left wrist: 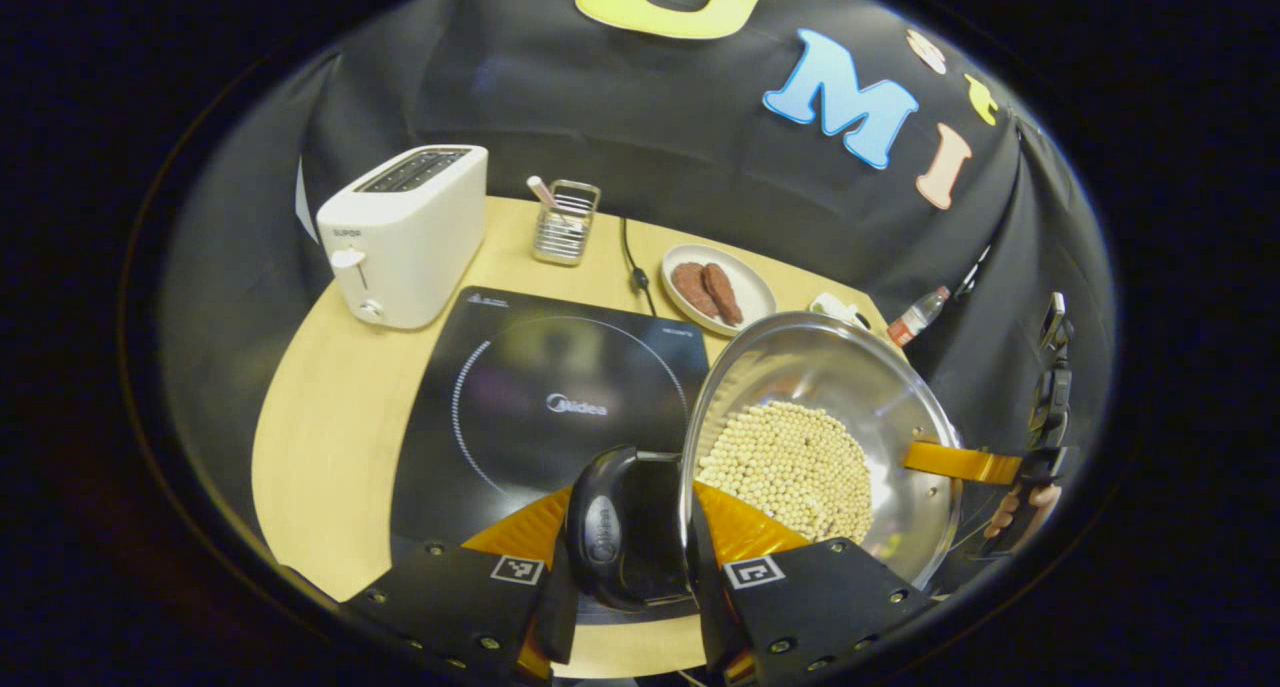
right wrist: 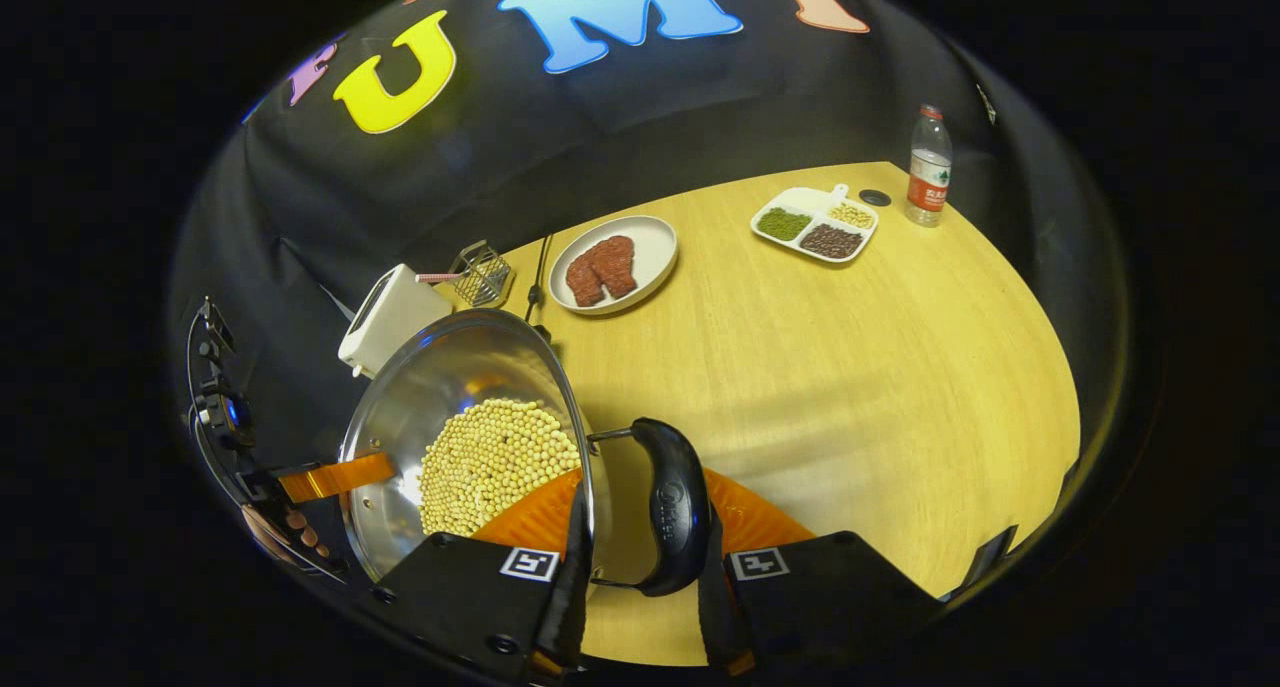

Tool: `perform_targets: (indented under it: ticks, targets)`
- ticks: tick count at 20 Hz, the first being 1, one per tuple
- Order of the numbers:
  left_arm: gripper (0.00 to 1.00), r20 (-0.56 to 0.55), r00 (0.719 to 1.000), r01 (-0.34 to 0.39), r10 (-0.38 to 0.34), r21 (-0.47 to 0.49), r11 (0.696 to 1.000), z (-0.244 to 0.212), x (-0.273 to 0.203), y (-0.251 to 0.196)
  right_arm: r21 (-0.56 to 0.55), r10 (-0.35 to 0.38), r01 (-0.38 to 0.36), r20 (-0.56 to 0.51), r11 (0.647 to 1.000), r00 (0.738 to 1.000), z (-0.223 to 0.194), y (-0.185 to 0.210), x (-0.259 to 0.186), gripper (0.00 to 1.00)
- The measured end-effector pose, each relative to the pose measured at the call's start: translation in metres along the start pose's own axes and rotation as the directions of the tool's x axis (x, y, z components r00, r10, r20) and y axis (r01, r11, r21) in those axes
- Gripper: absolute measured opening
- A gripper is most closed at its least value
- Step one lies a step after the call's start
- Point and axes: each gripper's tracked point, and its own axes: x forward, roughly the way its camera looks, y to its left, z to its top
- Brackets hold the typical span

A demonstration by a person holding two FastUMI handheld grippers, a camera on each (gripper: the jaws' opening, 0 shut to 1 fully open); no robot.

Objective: First push the handle of the pot to place it horizontally, then grasp the pot with both hands and set it on the induction cooktop.

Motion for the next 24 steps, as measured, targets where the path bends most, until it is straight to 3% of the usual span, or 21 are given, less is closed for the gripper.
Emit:
perform_targets:
  ticks: [2,3,7,8,12,16,17,19,21,22,23,24]
  targets:
    - [0.50,0.010,1.000,-0.008,0.008,0.001,1.000,0.008,0.000,0.021,0.000,0.003,-0.003,0.002,1.000,1.000,0.001,0.017,0.011,0.44]
    - [0.54,0.013,1.000,-0.011,0.011,0.000,1.000,0.012,0.001,0.031,-0.001,0.002,-0.002,0.003,1.000,1.000,0.001,0.025,0.017,0.45]
    - [0.54,0.032,0.999,-0.025,0.025,-0.005,1.000,0.024,0.015,0.067,0.003,0.002,-0.002,0.004,1.000,1.000,0.004,0.055,0.043,0.44]
    - [0.50,0.040,0.999,-0.028,0.028,-0.006,1.000,0.028,0.017,0.076,0.004,0.004,-0.004,0.006,1.000,1.000,0.006,0.061,0.050,0.44]
    - [0.53,0.062,0.998,-0.030,0.030,-0.004,1.000,0.040,0.027,0.106,0.017,0.009,-0.009,0.014,1.000,1.000,0.007,0.085,0.073,0.44]
    - [0.54,0.059,0.998,-0.032,0.031,0.016,0.999,0.046,0.039,0.130,0.045,0.011,-0.012,0.012,0.999,1.000,0.005,0.096,0.097,0.43]
    - [0.50,0.058,0.998,-0.034,0.032,0.019,0.999,0.047,0.043,0.134,0.052,0.010,-0.011,0.013,0.999,1.000,0.006,0.097,0.104,0.47]
    - [0.54,0.053,0.998,-0.039,0.038,0.018,0.999,0.049,0.051,0.144,0.054,0.010,-0.011,0.009,0.998,1.000,0.006,0.102,0.115,0.47]
    - [0.50,0.057,0.998,-0.038,0.037,0.016,0.999,0.052,0.054,0.155,0.055,0.009,-0.010,0.019,0.998,1.000,0.010,0.106,0.122,0.47]
    - [0.54,0.065,0.997,-0.037,0.036,0.017,0.999,0.055,0.055,0.160,0.056,0.011,-0.012,0.024,0.998,1.000,0.011,0.108,0.125,0.47]
    - [0.46,0.067,0.997,-0.036,0.035,0.019,0.999,0.060,0.055,0.166,0.059,0.012,-0.013,0.027,0.998,1.000,0.013,0.110,0.127,0.43]
    - [0.50,0.066,0.997,-0.036,0.035,0.022,0.999,0.063,0.056,0.173,0.064,0.012,-0.014,0.029,0.998,1.000,0.015,0.111,0.131,0.47]
